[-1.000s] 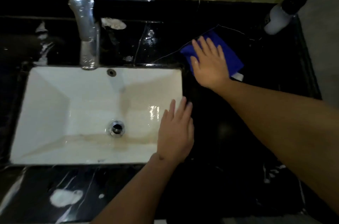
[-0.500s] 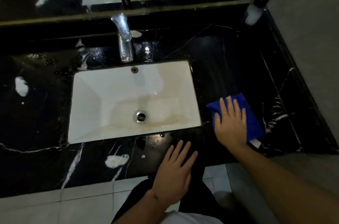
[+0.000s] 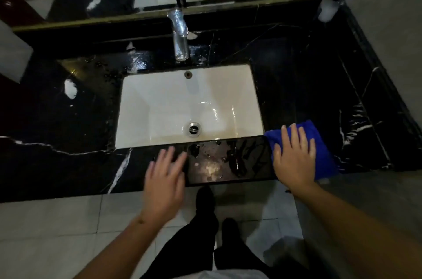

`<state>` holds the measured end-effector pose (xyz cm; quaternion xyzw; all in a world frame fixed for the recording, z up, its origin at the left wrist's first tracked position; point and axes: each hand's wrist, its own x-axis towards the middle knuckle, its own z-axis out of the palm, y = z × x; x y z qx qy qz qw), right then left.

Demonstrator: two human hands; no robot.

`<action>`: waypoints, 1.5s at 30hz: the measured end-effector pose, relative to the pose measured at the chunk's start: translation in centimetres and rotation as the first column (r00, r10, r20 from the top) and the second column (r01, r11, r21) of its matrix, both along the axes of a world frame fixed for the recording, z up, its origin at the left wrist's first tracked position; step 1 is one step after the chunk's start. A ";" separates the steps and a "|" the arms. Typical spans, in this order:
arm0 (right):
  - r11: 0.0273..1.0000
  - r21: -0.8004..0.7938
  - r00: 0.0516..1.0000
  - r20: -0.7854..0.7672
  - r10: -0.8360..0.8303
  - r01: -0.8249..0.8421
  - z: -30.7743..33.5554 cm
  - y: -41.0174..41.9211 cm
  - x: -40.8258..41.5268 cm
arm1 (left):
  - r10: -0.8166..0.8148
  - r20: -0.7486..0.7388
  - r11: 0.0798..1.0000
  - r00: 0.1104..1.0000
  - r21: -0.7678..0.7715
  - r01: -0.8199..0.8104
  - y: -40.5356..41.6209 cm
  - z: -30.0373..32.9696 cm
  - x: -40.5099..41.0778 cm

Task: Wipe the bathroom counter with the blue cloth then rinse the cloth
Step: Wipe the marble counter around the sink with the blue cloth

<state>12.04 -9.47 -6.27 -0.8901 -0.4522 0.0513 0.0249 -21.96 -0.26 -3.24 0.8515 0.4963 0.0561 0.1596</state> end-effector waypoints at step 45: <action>0.584 -0.040 0.584 -0.123 0.803 -0.811 0.3 15.0 -35.5 | 0.584 -0.142 0.767 0.799 -0.224 -0.601 9.7 -1.9 -31.7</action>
